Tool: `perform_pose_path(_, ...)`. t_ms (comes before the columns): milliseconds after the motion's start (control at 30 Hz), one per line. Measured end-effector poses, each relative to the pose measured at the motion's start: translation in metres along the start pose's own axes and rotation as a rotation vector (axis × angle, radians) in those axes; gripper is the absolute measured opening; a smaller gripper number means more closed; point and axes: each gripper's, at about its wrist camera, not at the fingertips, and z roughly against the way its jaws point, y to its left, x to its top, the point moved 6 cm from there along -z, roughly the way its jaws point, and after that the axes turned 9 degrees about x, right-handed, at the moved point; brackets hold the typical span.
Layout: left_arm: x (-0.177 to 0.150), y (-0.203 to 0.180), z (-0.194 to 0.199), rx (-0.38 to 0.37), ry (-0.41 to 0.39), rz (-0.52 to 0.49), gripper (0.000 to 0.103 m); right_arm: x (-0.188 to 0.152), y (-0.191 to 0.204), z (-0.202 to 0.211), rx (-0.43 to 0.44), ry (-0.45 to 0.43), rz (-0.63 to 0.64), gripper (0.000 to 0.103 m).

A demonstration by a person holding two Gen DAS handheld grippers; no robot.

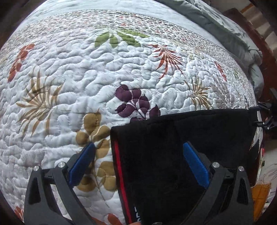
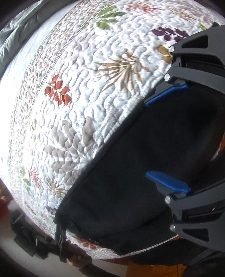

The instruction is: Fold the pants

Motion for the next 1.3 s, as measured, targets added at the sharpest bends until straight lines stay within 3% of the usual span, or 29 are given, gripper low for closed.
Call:
perform_pose_path(100, 0.000, -0.007, -0.004, -0.018, 0.005, -0.045, 0.099, 0.009, -0.011, -0.009, 0.066, 0.046, 0.012, 0.077)
perform_pose_path(367, 0.009, -0.008, -0.018, -0.028, 0.022, -0.062, 0.099, 0.013, -0.038, -0.029, 0.108, 0.143, 0.021, 0.078)
perform_pose_path(467, 0.009, -0.004, -0.017, -0.002, 0.021, -0.075, 0.084, 0.006, -0.040, -0.034, 0.155, 0.180, 0.025, 0.079)
perform_pose_path(533, 0.011, 0.005, -0.013, 0.030, 0.022, -0.068, 0.058, 0.004, -0.043, -0.031, 0.173, 0.182, 0.021, 0.074)
perform_pose_path(600, 0.011, 0.010, -0.008, 0.004, 0.028, -0.055, 0.045, 0.004, -0.049, -0.026, 0.190, 0.177, -0.004, 0.061)
perform_pose_path(633, 0.011, 0.010, -0.005, -0.009, 0.029, -0.059, 0.043, 0.003, -0.052, -0.025, 0.192, 0.177, -0.012, 0.056)
perform_pose_path(700, 0.011, 0.006, -0.002, 0.006, 0.024, -0.076, 0.041, 0.001, -0.058, -0.020, 0.180, 0.176, -0.028, 0.035)
perform_pose_path(767, 0.012, 0.001, 0.000, 0.015, 0.016, -0.092, 0.037, -0.002, -0.062, -0.016, 0.167, 0.176, -0.034, 0.023)
perform_pose_path(900, 0.013, -0.003, 0.018, -0.008, -0.029, -0.086, 0.034, -0.013, -0.058, 0.000, 0.151, 0.161, -0.022, 0.010)
perform_pose_path(1300, -0.005, -0.025, 0.100, -0.028, -0.180, -0.118, 0.027, -0.032, -0.013, 0.060, 0.023, 0.085, 0.053, 0.007)
